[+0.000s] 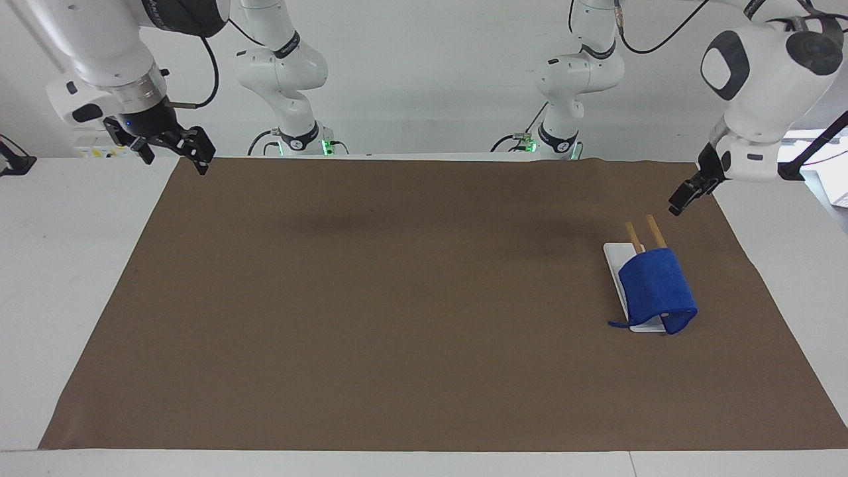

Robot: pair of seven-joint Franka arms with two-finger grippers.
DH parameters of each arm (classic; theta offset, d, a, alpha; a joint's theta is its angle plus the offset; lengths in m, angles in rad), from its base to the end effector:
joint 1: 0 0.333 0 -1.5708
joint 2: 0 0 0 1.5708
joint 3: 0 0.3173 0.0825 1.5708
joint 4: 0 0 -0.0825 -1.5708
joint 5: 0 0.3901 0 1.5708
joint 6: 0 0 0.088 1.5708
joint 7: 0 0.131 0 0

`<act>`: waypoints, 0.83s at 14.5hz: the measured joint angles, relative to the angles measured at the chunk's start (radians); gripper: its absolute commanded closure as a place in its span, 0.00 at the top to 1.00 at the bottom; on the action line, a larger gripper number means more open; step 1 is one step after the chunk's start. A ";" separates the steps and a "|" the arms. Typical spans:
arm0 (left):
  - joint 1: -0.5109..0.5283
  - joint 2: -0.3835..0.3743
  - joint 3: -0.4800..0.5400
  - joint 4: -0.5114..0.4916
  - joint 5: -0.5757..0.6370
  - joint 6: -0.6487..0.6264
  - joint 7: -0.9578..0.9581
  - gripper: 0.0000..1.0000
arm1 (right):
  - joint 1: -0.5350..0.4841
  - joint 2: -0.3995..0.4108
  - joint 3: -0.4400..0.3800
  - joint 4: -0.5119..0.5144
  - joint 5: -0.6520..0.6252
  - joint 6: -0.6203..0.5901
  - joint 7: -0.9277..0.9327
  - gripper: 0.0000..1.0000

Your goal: Right arm passes towel to left arm to hang

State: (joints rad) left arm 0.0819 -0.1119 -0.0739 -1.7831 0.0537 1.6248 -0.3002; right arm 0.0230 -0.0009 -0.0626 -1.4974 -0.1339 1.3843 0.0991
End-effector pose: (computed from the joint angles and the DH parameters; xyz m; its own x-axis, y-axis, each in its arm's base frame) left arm 0.5248 0.0093 0.5656 0.9533 0.3008 -0.0265 0.2983 -0.9517 -0.0727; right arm 0.5366 -0.0407 0.6229 0.9821 -0.1617 -0.0966 -0.1470 -0.9787 0.1433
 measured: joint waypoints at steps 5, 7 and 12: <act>-0.005 0.028 -0.003 0.071 -0.053 -0.085 0.179 1.00 | 0.001 -0.002 -0.004 0.006 0.000 -0.053 -0.022 1.00; -0.040 0.041 -0.009 0.077 -0.053 -0.084 0.186 1.00 | 0.002 -0.009 -0.004 0.001 0.001 -0.060 -0.027 1.00; -0.087 0.071 -0.014 0.119 0.004 -0.086 0.188 1.00 | 0.000 -0.018 -0.017 -0.016 0.001 -0.062 -0.064 1.00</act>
State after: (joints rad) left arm -0.0050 -0.0414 -0.0881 -1.6644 0.0575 1.5386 -0.1121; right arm 0.0226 -0.0190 -0.0792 -1.5134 -0.1331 1.3223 0.0349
